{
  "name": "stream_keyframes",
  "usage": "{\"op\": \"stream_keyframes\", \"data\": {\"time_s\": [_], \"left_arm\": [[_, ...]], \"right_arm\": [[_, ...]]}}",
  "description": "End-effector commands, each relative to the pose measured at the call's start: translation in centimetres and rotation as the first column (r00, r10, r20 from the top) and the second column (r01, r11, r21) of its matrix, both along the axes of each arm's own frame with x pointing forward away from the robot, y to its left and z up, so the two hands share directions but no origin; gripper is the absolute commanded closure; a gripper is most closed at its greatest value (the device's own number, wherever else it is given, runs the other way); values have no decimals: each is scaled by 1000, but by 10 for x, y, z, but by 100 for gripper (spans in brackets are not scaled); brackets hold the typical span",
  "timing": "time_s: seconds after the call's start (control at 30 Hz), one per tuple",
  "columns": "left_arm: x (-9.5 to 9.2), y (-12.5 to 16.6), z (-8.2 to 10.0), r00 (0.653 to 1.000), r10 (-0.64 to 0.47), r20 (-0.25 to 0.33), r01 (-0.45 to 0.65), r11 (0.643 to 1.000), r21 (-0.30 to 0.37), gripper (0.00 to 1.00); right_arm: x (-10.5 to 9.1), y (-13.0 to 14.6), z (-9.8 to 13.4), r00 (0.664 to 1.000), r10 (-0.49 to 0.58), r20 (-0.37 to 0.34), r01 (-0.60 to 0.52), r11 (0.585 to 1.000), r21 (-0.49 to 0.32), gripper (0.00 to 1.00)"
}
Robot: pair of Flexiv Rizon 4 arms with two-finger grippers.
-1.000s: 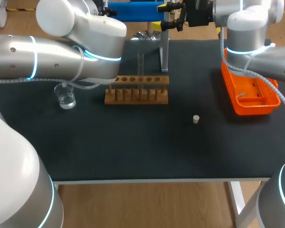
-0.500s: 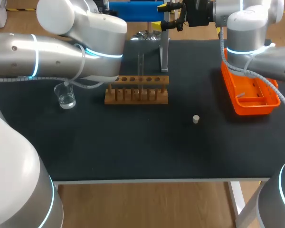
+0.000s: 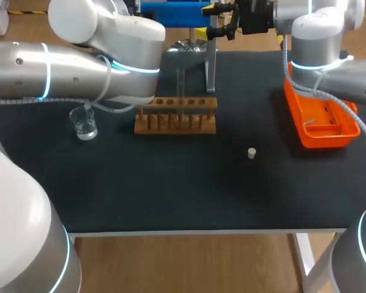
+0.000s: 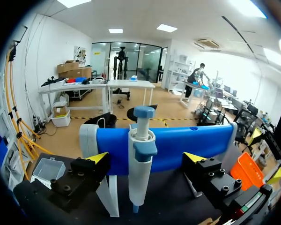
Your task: Invert the test tube, pick up the pipette, mount the tip to pipette, aspirate from beaker and dispense into the tube, eject the tip, return the pipette, and cap with the stopper.
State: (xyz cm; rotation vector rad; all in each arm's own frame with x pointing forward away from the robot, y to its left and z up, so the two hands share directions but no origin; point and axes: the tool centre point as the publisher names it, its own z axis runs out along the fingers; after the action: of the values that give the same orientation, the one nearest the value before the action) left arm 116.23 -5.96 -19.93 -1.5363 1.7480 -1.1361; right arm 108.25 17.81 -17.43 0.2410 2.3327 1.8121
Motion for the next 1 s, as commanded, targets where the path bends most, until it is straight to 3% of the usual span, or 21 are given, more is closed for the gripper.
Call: {"op": "stream_keyframes", "data": {"time_s": [0.03,0.33,0.63,0.83,1.0], "left_arm": [[-6,-1,7,1000,1,-3,-1,1000,3,0],[-21,-4,19,1000,11,17,-11,1000,11,0],[-52,-13,24,1000,-9,20,9,1000,0,0],[-80,-18,26,995,-95,30,95,995,-20,0],[-95,-22,26,963,-268,41,269,963,-25,0]], "right_arm": [[0,0,0,1000,-1,0,1,1000,-2,0],[0,0,0,1000,-1,0,1,1000,-2,0],[0,0,0,1000,-1,0,1,1000,-2,0],[0,0,0,1000,-1,0,1,1000,-2,0],[0,0,0,1000,-1,0,1,1000,-2,0]]}}
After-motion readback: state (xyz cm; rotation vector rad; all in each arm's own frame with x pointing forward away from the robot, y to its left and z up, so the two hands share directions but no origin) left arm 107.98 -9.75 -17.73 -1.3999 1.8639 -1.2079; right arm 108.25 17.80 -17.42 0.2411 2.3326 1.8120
